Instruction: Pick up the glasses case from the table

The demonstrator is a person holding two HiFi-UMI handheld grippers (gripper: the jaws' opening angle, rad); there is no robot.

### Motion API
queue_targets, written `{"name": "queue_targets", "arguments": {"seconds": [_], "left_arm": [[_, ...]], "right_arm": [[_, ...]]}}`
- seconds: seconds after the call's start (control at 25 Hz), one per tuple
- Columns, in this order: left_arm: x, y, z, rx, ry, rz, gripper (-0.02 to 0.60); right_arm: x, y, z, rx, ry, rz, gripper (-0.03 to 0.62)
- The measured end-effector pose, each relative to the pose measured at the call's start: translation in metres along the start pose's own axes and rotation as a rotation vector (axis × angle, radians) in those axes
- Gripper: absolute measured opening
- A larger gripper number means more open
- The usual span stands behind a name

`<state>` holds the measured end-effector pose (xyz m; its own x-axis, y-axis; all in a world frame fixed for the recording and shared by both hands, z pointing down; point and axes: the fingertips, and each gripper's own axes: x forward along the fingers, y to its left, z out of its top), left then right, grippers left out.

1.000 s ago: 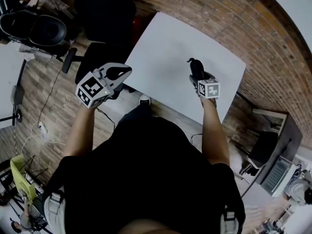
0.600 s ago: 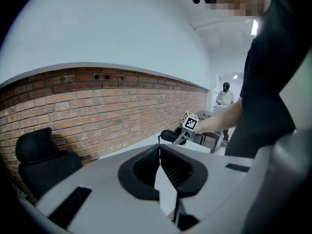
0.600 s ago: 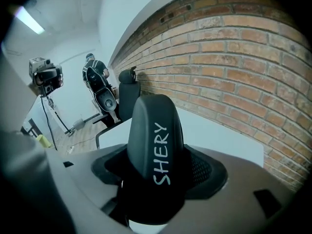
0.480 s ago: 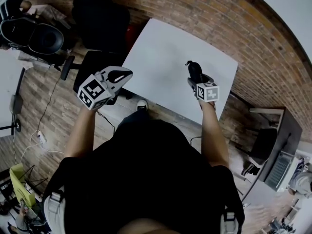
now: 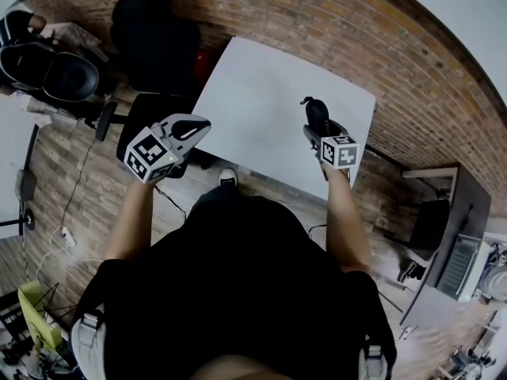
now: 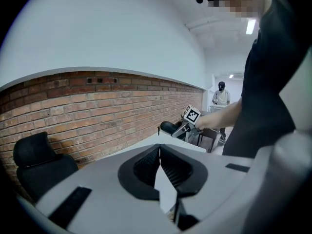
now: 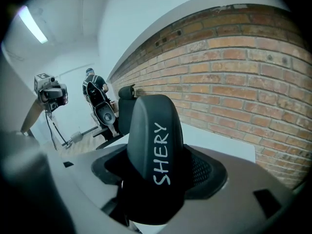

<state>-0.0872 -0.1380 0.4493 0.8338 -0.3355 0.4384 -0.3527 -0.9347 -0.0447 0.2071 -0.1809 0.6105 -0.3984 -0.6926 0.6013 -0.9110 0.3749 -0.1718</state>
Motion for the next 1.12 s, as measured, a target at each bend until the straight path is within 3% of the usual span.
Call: {"name": "queue_targets", "arguments": {"seconds": [1.12], "left_arm": [[0.018, -0.06, 0.028, 0.077, -0.018, -0.052, 0.012]], "right_arm": [[-0.127, 0.003, 0.029, 0.022, -0.233, -0.012, 0.322]]}}
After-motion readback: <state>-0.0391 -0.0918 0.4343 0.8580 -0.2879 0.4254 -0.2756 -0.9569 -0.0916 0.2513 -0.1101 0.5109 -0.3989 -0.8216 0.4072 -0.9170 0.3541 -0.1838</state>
